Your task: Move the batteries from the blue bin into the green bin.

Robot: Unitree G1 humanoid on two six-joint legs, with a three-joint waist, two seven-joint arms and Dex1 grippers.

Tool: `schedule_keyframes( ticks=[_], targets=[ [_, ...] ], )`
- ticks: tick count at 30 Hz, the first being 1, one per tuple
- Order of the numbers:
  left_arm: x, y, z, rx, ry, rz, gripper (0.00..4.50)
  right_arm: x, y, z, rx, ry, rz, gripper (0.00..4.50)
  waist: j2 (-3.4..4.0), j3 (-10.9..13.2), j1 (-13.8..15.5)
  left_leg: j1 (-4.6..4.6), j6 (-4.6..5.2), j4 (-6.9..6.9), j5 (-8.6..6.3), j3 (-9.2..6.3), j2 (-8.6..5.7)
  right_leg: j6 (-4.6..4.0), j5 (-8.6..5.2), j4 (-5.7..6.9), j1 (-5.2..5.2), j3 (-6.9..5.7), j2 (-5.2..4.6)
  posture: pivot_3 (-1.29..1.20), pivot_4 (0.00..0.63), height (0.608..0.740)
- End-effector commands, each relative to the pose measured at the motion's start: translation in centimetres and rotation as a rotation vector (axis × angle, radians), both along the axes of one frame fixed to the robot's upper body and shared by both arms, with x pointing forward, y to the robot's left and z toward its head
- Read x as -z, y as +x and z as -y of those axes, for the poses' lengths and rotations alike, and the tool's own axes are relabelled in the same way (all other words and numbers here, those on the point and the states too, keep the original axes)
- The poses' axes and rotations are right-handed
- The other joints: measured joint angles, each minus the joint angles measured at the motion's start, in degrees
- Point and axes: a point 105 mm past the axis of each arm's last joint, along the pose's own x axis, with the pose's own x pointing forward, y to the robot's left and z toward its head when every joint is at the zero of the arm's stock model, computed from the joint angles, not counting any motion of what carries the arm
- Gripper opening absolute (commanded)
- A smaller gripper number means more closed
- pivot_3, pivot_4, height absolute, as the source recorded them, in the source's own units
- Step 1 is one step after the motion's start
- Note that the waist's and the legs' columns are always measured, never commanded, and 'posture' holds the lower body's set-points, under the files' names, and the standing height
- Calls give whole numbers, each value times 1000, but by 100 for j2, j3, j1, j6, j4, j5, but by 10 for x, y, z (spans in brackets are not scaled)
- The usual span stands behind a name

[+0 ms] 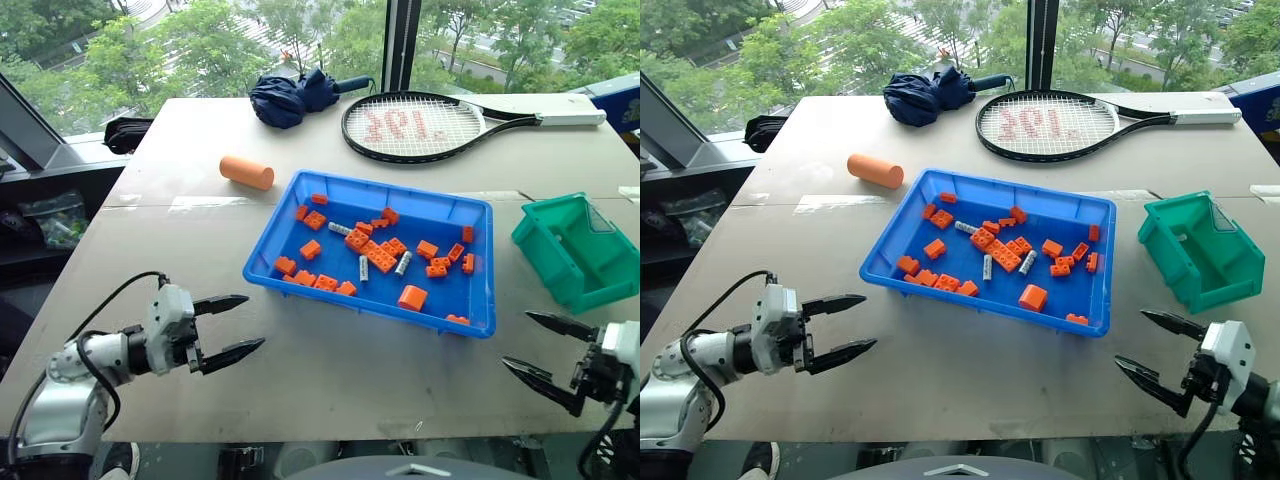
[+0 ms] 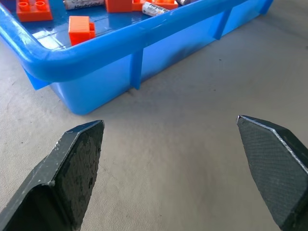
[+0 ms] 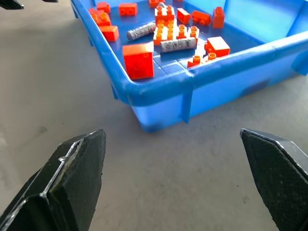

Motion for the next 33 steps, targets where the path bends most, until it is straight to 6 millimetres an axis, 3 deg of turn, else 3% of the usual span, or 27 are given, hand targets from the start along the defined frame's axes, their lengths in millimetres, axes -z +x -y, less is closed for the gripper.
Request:
schedule_keyframes(
  ticks=[1, 6, 11, 15, 21, 27, 33],
  targets=[
    [-28, 5, -9, 44, -10, 40, 4500, -42, 4, -12, -96, 4, 69, 4486, -1, 1, -5, 1, 0, 0, 0, -1, 1, 0, 0, -1, 1, -1, 0, 0, 150, 740],
    [-68, 18, 0, 153, -55, 65, 4500, -79, 34, -40, -222, -47, 157, 4486, -8, 17, -12, -6, 5, 1, 3, -1, 6, 1, 1, -4, -4, -6, 3, 0, 150, 740],
    [-102, 33, 22, 263, -52, 132, 4500, -85, 80, -69, -287, -191, 244, 4486, -17, 35, -8, -23, 9, -2, 17, -2, 7, 1, 1, -6, -26, -11, 4, 0, 150, 740],
    [-124, 40, 45, 323, -27, 215, 4500, -72, 107, -94, -392, -311, 197, 4486, -30, 52, -29, -85, -10, 18, 29, -6, 7, 2, 2, -4, -72, -19, 7, 0, 150, 740],
    [-133, 34, 65, 357, 37, 256, 4500, -44, 138, -120, -531, -470, 76, 4486, -35, 59, -134, -102, -10, 17, 29, -4, 7, 2, 2, -5, -92, -23, 7, 0, 150, 740],
    [-138, 19, 72, 414, 42, 236, 4500, -27, 159, -138, -599, -537, -11, 4486, -33, 63, -188, -101, -13, 19, 31, -1, 7, 1, 2, 9, -101, -22, 10, 0, 150, 740],
    [-139, 16, 64, 388, 126, 221, 4500, -19, 174, -149, -625, -609, -14, 4486, -29, 66, -175, -102, -15, 19, 31, -1, 7, 0, 2, 13, -111, -42, 11, 0, 150, 740]
  ],
)
